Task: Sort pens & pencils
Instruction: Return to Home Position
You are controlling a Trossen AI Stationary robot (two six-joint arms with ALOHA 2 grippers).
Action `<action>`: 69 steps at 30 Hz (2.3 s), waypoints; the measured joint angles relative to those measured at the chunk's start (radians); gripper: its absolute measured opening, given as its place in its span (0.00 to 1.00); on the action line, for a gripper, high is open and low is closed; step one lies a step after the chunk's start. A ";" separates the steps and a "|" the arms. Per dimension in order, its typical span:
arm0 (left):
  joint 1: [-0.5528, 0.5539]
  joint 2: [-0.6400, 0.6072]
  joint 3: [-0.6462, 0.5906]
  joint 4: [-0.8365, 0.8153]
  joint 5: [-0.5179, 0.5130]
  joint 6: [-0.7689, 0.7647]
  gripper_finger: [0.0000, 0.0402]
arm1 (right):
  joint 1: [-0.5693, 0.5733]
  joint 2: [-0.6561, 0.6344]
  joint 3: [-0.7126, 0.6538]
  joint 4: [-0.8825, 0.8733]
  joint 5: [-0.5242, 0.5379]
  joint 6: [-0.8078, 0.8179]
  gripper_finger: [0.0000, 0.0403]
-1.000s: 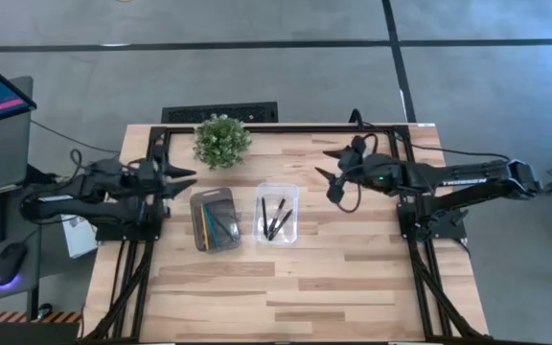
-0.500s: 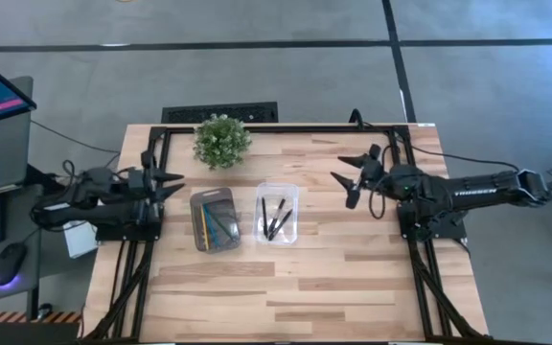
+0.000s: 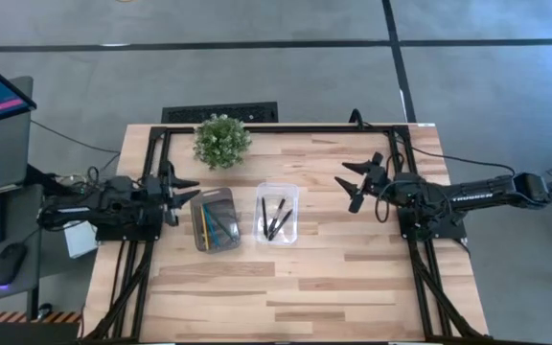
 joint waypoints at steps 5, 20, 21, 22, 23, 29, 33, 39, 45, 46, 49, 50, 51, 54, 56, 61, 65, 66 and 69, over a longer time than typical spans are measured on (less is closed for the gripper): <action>0.000 0.000 -0.087 0.105 -0.009 -0.003 0.23 | 0.007 0.002 -0.038 0.029 0.000 0.038 0.66; 0.000 0.000 -0.185 0.190 -0.015 -0.014 0.23 | 0.075 0.000 -0.169 0.222 0.002 0.057 0.66; 0.000 0.000 -0.185 0.191 -0.015 -0.013 0.23 | 0.077 0.001 -0.169 0.222 0.004 0.058 0.66; 0.000 0.000 -0.186 0.189 -0.015 -0.013 0.23 | 0.077 0.000 -0.169 0.221 0.005 0.058 0.66; 0.000 0.000 -0.186 0.189 -0.015 -0.013 0.23 | 0.076 0.000 -0.169 0.220 0.006 0.058 0.66; 0.000 0.000 -0.186 0.183 -0.015 -0.013 0.23 | 0.066 -0.047 -0.169 0.156 0.026 0.059 0.66; 0.000 0.000 -0.186 0.175 -0.015 -0.014 0.23 | 0.066 -0.157 -0.169 0.047 0.027 0.060 0.66; 0.000 0.000 -0.187 0.175 -0.015 -0.018 0.23 | 0.066 -0.386 -0.169 -0.160 0.031 0.062 0.66; 0.000 0.000 -0.188 0.174 -0.017 -0.014 0.23 | 0.066 -0.598 -0.169 -0.387 0.065 0.093 0.66; 0.000 0.000 -0.188 0.174 -0.017 -0.014 0.23 | 0.066 -0.625 -0.169 -0.397 0.067 0.097 0.66; 0.000 0.000 -0.188 0.174 -0.017 -0.015 0.23 | 0.070 -0.679 -0.169 -0.399 0.063 0.064 0.66; 0.000 0.000 -0.188 0.174 -0.017 -0.014 0.23 | 0.074 -0.694 -0.169 -0.400 0.063 0.052 0.66; 0.000 0.000 -0.188 0.174 -0.017 -0.015 0.23 | 0.076 -0.705 -0.169 -0.397 0.063 0.040 0.66; 0.000 0.000 -0.189 0.173 -0.017 -0.015 0.23 | 0.076 -0.701 -0.169 -0.401 0.068 0.028 0.66; 0.000 0.000 -0.189 0.173 -0.017 -0.018 0.23 | 0.073 -0.697 -0.169 -0.397 0.075 0.028 0.66; 0.000 0.001 -0.189 0.173 -0.017 -0.020 0.23 | 0.074 -0.698 -0.169 -0.399 0.076 -0.004 0.66; 0.000 0.001 -0.189 0.172 -0.015 -0.018 0.23 | 0.074 -0.698 -0.169 -0.399 0.076 -0.005 0.66; 0.000 0.001 -0.189 0.172 -0.015 -0.017 0.23 | 0.074 -0.698 -0.169 -0.399 0.076 -0.005 0.66; 0.000 0.001 -0.189 0.172 -0.014 -0.015 0.23 | 0.074 -0.698 -0.169 -0.398 0.076 -0.005 0.66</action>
